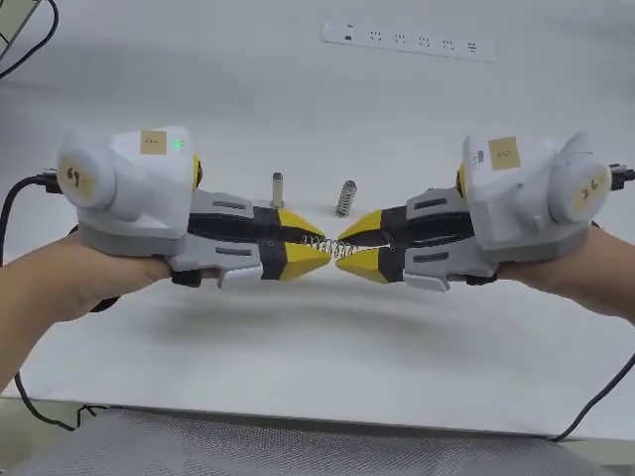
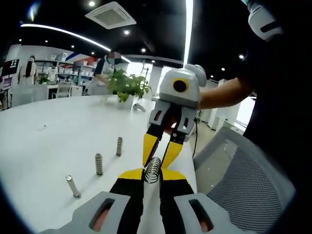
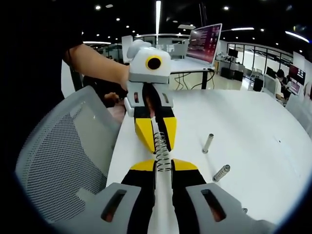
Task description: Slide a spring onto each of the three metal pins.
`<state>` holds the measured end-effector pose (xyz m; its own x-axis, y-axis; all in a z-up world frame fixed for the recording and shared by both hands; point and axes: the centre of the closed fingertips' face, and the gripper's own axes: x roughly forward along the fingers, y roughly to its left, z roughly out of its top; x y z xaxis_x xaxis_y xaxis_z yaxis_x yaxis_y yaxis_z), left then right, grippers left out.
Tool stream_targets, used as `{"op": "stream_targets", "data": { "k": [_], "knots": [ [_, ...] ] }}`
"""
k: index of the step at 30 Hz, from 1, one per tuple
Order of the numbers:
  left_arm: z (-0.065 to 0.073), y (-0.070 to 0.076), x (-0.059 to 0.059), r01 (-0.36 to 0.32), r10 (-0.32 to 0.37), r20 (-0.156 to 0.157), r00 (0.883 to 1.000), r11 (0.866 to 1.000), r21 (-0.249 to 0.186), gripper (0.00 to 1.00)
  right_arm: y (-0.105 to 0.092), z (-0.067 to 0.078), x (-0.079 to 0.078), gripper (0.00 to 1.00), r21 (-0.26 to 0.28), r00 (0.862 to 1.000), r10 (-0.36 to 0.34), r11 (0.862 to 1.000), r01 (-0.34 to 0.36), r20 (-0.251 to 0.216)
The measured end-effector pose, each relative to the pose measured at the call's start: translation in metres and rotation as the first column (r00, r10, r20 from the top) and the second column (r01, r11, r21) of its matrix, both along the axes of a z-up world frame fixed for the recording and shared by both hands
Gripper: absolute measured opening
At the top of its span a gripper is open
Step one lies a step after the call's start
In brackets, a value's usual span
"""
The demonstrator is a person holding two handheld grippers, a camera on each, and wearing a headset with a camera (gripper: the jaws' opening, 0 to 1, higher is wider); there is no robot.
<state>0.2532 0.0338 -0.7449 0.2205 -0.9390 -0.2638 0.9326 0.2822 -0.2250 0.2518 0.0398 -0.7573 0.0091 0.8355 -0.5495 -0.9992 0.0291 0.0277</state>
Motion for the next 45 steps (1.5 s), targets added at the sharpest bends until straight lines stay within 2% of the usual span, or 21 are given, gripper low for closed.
{"op": "stream_targets", "data": {
  "k": [5, 8, 14, 21, 23, 24, 26, 32, 41, 45],
  "knots": [
    [-0.001, 0.001, -0.001, 0.004, -0.004, -0.003, 1.000, 1.000, 0.004, 0.03, 0.000, -0.002, -0.003, 0.09, -0.013, 1.000, 0.012, 1.000, -0.011, 0.010],
    [-0.001, 0.001, -0.002, 0.008, -0.008, -0.007, 1.000, 1.000, 0.003, 0.03, 0.000, -0.001, -0.006, 0.08, -0.020, 0.998, 0.040, 0.999, -0.039, 0.042],
    [0.000, 0.000, -0.002, 0.005, -0.006, -0.017, 1.000, 1.000, -0.013, 0.04, -0.002, 0.001, -0.005, 0.07, -0.027, 0.998, 0.047, 0.999, -0.046, 0.031],
    [0.000, 0.001, -0.003, 0.004, -0.005, -0.040, 0.999, 0.999, -0.036, 0.04, -0.001, 0.006, -0.007, 0.07, -0.042, 0.995, 0.075, 0.996, -0.073, 0.058],
    [-0.002, 0.002, -0.003, 0.009, -0.010, -0.029, 1.000, 1.000, -0.020, 0.03, -0.001, 0.010, -0.006, 0.07, -0.038, 0.995, 0.076, 0.997, -0.074, 0.062],
    [-0.007, 0.004, -0.004, 0.010, -0.010, -0.015, 1.000, 1.000, 0.010, 0.03, -0.002, 0.012, -0.006, 0.07, -0.034, 0.995, 0.082, 0.996, -0.080, 0.063],
    [-0.004, 0.004, -0.005, 0.007, -0.007, -0.025, 1.000, 1.000, -0.011, 0.03, 0.000, 0.013, -0.007, 0.07, -0.046, 0.993, 0.095, 0.995, -0.092, 0.069],
    [-0.005, 0.004, -0.006, 0.003, -0.003, -0.011, 1.000, 1.000, -0.001, 0.03, 0.000, 0.013, -0.007, 0.07, -0.063, 0.991, 0.111, 0.992, -0.106, 0.080],
    [-0.005, 0.004, -0.006, 0.004, -0.004, -0.008, 1.000, 1.000, 0.002, 0.03, 0.003, 0.022, -0.007, 0.07, -0.057, 0.988, 0.122, 0.991, -0.117, 0.089],
    [-0.005, 0.005, -0.006, 0.005, -0.005, -0.003, 1.000, 1.000, 0.007, 0.03, 0.005, 0.026, -0.008, 0.07, -0.038, 0.989, 0.118, 0.993, -0.115, 0.085]
  ]
}}
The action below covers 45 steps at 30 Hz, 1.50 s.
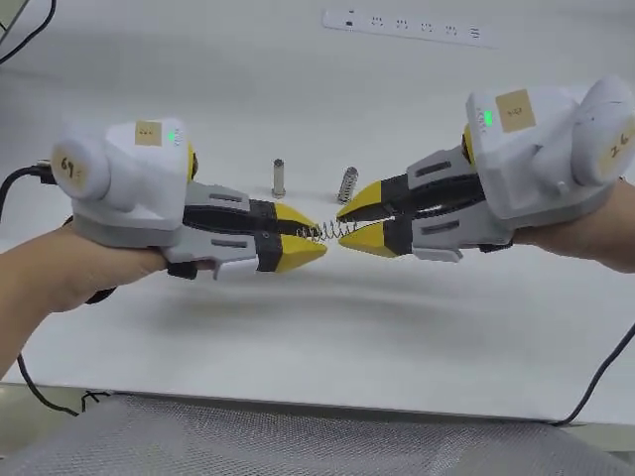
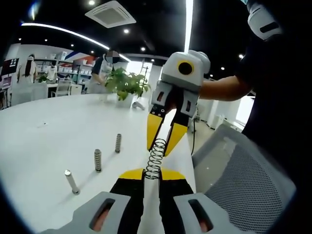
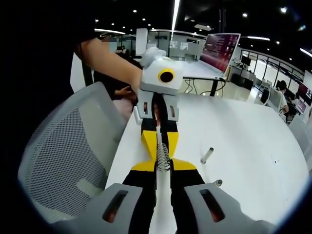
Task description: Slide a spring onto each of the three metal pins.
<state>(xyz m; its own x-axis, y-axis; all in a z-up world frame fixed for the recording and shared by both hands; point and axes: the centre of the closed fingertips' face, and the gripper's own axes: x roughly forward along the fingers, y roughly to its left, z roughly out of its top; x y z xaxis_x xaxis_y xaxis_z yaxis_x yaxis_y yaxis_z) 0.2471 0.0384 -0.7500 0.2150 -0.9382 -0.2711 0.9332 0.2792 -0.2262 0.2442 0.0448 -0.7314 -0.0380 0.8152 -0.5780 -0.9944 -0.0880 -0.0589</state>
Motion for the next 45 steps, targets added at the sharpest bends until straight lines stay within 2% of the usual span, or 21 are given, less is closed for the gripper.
{"op": "stream_targets", "data": {
  "k": [9, 12, 18, 22, 28, 35, 45],
  "knots": [
    [-0.002, -0.001, 0.001, -0.001, 0.001, 0.019, 1.000, 1.000, 0.023, 0.03, 0.012, 0.013, -0.001, 0.07, 0.070, 0.999, -0.010, 0.997, 0.012, -0.031],
    [-0.002, -0.002, 0.001, 0.000, 0.000, 0.022, 1.000, 1.000, 0.019, 0.03, 0.019, 0.019, -0.001, 0.07, 0.114, 0.999, -0.016, 0.993, 0.021, -0.043],
    [0.002, -0.007, 0.002, 0.004, -0.004, 0.031, 1.000, 1.000, 0.006, 0.03, 0.030, 0.025, -0.002, 0.07, 0.165, 0.998, -0.029, 0.986, 0.038, -0.057],
    [0.002, -0.006, 0.004, 0.001, -0.002, 0.037, 0.999, 1.000, 0.017, 0.02, 0.031, 0.024, 0.001, 0.07, 0.170, 0.998, -0.044, 0.984, 0.053, -0.054],
    [0.002, -0.004, 0.006, 0.000, -0.001, 0.032, 0.999, 1.000, 0.015, 0.03, 0.030, 0.024, 0.004, 0.07, 0.199, 0.992, -0.075, 0.976, 0.094, -0.098],
    [0.003, -0.006, 0.005, 0.004, -0.004, 0.035, 0.999, 1.000, 0.011, 0.03, 0.028, 0.026, 0.002, 0.07, 0.220, 0.990, -0.082, 0.970, 0.106, -0.118],
    [0.004, -0.008, 0.003, 0.003, -0.004, 0.036, 0.999, 1.000, 0.013, 0.03, 0.027, 0.027, 0.000, 0.07, 0.227, 0.992, -0.083, 0.968, 0.104, -0.100]
  ]
}}
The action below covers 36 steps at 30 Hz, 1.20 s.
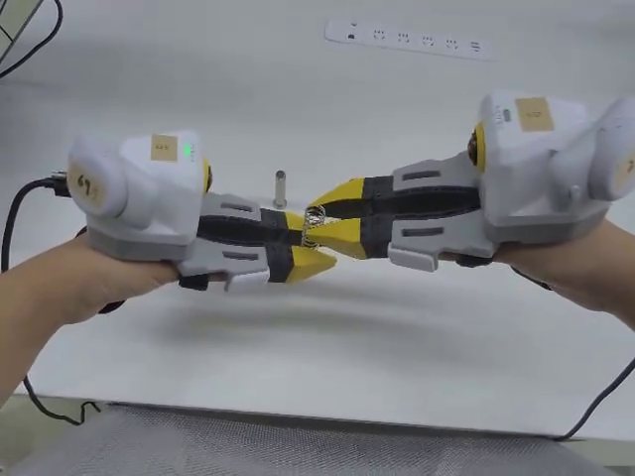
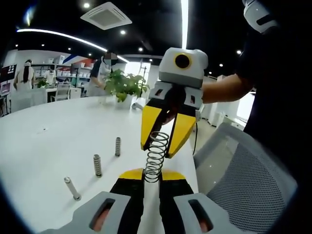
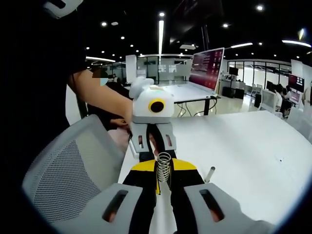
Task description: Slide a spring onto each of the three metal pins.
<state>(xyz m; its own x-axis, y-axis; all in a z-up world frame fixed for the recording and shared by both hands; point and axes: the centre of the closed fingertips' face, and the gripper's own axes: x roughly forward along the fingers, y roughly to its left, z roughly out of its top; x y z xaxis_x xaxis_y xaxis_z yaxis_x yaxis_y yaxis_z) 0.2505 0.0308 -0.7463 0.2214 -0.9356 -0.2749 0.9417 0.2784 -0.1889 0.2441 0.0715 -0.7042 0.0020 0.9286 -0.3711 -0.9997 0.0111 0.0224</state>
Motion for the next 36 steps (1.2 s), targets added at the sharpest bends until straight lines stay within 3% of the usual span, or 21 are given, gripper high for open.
{"op": "stream_targets", "data": {
  "k": [10, 25, 36],
  "knots": [
    [-0.0012, -0.0001, -0.0003, -0.011, 0.011, 0.010, 1.000, 1.000, 0.007, 0.03, 0.0001, -0.0007, -0.0006, 0.07, 0.001, 1.000, -0.002, 1.000, 0.002, 0.001],
    [-0.0036, 0.0023, 0.0023, -0.027, 0.027, -0.005, 1.000, 1.000, 0.004, 0.06, 0.0020, -0.0038, 0.0027, 0.07, 0.003, 1.000, -0.006, 1.000, 0.006, 0.002],
    [-0.0034, 0.0072, 0.0075, -0.063, 0.063, 0.009, 0.998, 0.998, 0.008, 0.20, -0.0026, -0.0034, 0.0077, 0.07, -0.008, 1.000, -0.025, 1.000, 0.025, 0.016]
  ]
}}
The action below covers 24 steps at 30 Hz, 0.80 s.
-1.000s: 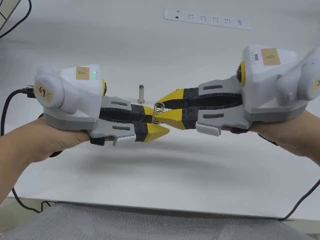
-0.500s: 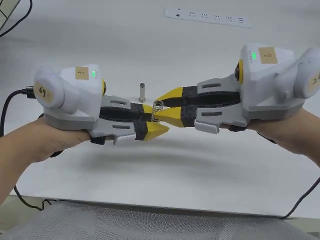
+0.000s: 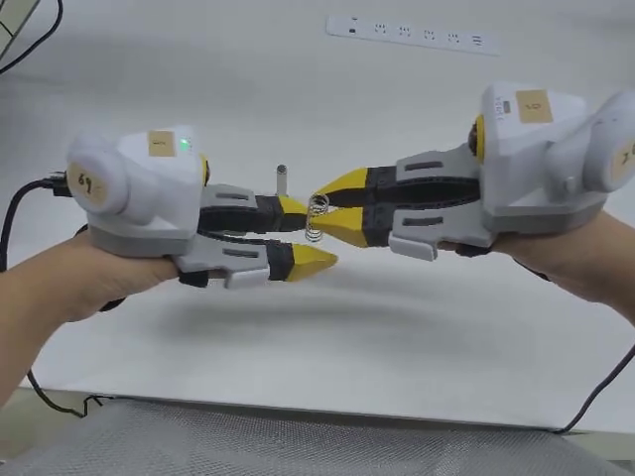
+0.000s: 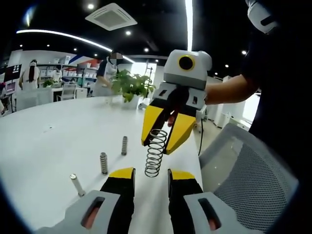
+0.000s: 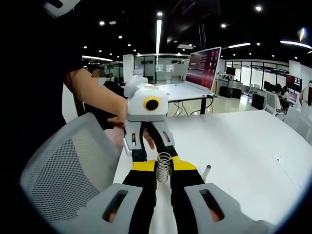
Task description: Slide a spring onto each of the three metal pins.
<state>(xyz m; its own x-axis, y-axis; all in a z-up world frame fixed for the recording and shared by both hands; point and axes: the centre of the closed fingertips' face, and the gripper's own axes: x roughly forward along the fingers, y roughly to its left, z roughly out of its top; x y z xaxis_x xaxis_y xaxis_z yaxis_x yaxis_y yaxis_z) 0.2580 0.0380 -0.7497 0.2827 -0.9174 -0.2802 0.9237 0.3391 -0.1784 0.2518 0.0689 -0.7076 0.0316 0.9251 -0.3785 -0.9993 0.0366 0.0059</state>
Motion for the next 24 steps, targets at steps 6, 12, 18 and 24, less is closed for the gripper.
{"op": "stream_targets", "data": {
  "k": [6, 12, 18, 24],
  "knots": [
    [-0.002, 0.010, 0.001, -0.036, 0.036, 0.005, 0.999, 0.999, 0.006, 0.25, -0.001, 0.001, 0.002, 0.07, -0.002, 1.000, -0.010, 1.000, 0.010, 0.009],
    [-0.003, 0.021, 0.004, -0.077, 0.077, 0.021, 0.997, 0.997, 0.019, 0.35, -0.004, -0.001, 0.004, 0.07, -0.011, 1.000, -0.025, 1.000, 0.025, 0.017],
    [-0.001, 0.038, 0.009, -0.138, 0.138, 0.035, 0.990, 0.990, 0.013, 0.43, -0.007, -0.001, 0.008, 0.07, -0.016, 0.999, -0.039, 0.999, 0.039, 0.027],
    [0.002, 0.052, 0.013, -0.194, 0.193, 0.036, 0.980, 0.981, 0.010, 0.59, -0.009, -0.002, 0.013, 0.07, -0.022, 0.998, -0.052, 0.998, 0.053, 0.031]
  ]
}}
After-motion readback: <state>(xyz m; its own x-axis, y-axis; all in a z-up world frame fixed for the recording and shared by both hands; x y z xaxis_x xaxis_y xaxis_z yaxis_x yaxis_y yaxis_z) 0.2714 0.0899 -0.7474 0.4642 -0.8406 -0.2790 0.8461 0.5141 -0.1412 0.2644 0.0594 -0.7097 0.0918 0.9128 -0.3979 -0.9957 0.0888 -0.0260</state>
